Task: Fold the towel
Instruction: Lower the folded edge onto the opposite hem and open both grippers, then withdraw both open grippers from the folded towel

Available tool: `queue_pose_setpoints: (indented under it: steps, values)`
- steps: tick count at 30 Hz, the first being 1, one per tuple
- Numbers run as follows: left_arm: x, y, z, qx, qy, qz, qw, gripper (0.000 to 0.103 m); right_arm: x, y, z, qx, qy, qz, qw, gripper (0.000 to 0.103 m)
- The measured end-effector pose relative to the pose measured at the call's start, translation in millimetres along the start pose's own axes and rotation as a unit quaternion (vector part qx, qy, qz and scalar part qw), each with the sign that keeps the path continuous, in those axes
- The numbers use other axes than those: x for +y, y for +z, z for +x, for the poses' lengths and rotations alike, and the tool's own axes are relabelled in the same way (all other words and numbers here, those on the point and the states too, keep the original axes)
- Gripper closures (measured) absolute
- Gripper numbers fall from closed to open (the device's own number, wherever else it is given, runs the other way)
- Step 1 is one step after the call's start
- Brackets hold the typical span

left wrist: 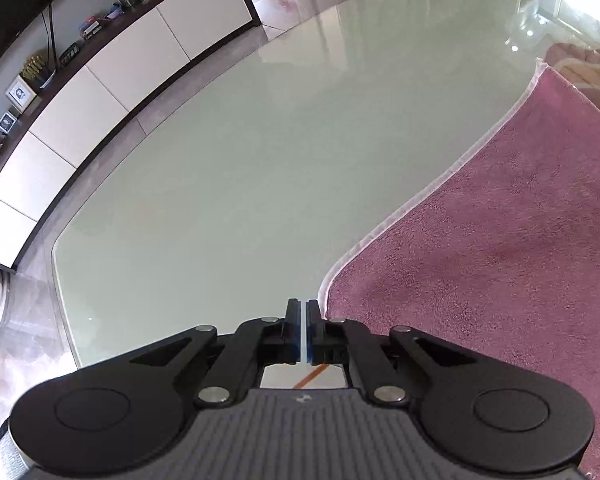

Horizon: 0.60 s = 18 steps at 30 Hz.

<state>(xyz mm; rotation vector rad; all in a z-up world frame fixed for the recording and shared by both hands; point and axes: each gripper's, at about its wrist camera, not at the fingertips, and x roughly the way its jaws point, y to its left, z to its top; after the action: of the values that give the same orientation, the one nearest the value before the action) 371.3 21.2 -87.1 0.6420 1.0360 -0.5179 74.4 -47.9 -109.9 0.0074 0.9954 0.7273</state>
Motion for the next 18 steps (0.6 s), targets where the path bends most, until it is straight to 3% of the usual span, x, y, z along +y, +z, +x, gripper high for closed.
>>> queue_pose_setpoints:
  steps: [6,8,10,15,18]
  values:
    - [3.6,-13.2,0.9,0.013,0.003,-0.005,0.9999,0.1,-7.3,-2.6,15.9,0.032,0.018,0.017,0.999,0.095]
    - [3.1,-14.7,-0.3,0.015,0.004,-0.004,0.9999,0.1,-8.9,-3.6,17.8,0.039,0.025,0.021,0.999,0.076]
    - [6.1,-18.3,-3.0,0.016,0.006,-0.007,0.9998,0.097,-6.0,-3.7,13.8,0.034,0.028,0.019,0.999,0.067]
    - [16.7,-42.5,-24.4,0.014,0.033,-0.027,0.999,0.087,3.5,-3.6,-1.0,0.015,0.029,0.012,0.999,0.053]
    - [23.4,-59.0,-39.1,0.013,0.052,-0.041,0.9977,0.075,7.0,-4.0,-10.8,0.005,0.028,0.011,1.0,0.043]
